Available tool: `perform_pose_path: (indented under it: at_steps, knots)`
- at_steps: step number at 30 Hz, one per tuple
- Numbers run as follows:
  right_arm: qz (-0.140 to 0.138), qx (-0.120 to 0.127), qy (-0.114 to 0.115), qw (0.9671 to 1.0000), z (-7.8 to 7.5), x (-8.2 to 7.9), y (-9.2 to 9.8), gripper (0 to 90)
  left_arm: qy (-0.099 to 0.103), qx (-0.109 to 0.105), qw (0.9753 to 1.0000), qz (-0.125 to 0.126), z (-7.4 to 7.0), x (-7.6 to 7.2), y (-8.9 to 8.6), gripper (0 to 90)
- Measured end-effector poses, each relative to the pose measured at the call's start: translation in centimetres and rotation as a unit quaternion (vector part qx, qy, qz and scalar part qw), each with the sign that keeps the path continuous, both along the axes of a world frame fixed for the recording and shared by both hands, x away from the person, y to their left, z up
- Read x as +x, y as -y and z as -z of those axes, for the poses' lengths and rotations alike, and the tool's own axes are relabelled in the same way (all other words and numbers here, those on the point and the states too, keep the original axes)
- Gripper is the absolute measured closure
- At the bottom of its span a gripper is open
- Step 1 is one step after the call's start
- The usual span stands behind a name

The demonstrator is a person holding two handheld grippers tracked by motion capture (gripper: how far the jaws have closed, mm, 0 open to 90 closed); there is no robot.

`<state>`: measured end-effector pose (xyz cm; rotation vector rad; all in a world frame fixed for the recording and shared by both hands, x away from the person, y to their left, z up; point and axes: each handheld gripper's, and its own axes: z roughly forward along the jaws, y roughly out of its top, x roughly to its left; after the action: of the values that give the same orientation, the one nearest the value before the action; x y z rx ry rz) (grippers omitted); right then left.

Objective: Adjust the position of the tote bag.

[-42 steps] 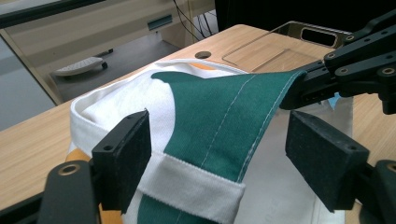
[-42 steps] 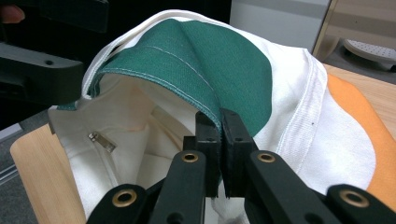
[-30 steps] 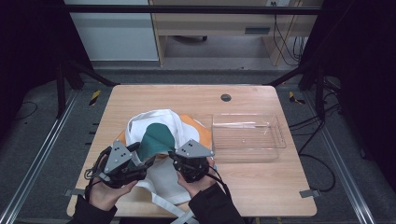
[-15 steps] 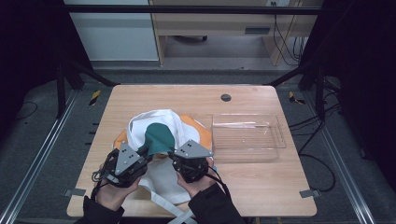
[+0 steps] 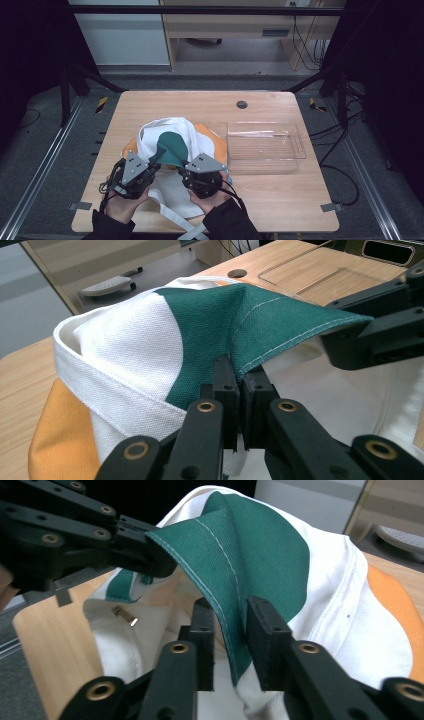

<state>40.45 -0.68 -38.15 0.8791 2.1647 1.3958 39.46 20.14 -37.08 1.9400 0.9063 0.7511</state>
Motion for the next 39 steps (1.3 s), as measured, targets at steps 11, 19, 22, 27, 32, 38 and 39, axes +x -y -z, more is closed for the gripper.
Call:
perform_pose_path:
  at_steps: [11, 19, 22, 27, 32, 38, 39]
  knots:
    - [-0.019, 0.018, -0.002, 0.9997, 0.3, -2.1, 4.5, 73.4, 0.002, -0.007, 1.0000, -0.003, -0.1, 0.0, 0.0, 87.0]
    - [-0.025, -0.006, -0.026, 0.9993, 3.1, -3.2, 5.9, 87.2, 0.003, -0.009, 0.9999, -0.003, 0.0, 0.0, 0.1, 87.0]
    - [-0.023, -0.020, -0.040, 0.9987, 4.5, -2.9, 5.6, 89.3, 0.003, -0.011, 0.9999, -0.002, 0.0, 0.0, 0.0, 86.9]
    - [-0.019, -0.039, -0.058, 0.9974, 6.5, -2.2, 5.1, 90.0, 0.003, -0.014, 0.9999, 0.000, 0.0, 0.1, -0.1, 86.9]
    - [-0.014, -0.043, -0.067, 0.9967, 7.7, -1.8, 5.1, 90.0, 0.002, -0.019, 0.9998, 0.001, -0.1, 0.2, -0.2, 87.0]
    - [-0.013, -0.056, -0.074, 0.9956, 8.9, -1.4, 4.7, 90.0, 0.001, -0.024, 0.9997, 0.002, -0.1, 0.2, -0.4, 87.0]
    - [-0.011, -0.056, -0.076, 0.9955, 9.1, -1.4, 4.6, 90.0, 0.001, -0.024, 0.9997, 0.002, -0.2, 0.2, -0.4, 87.0]
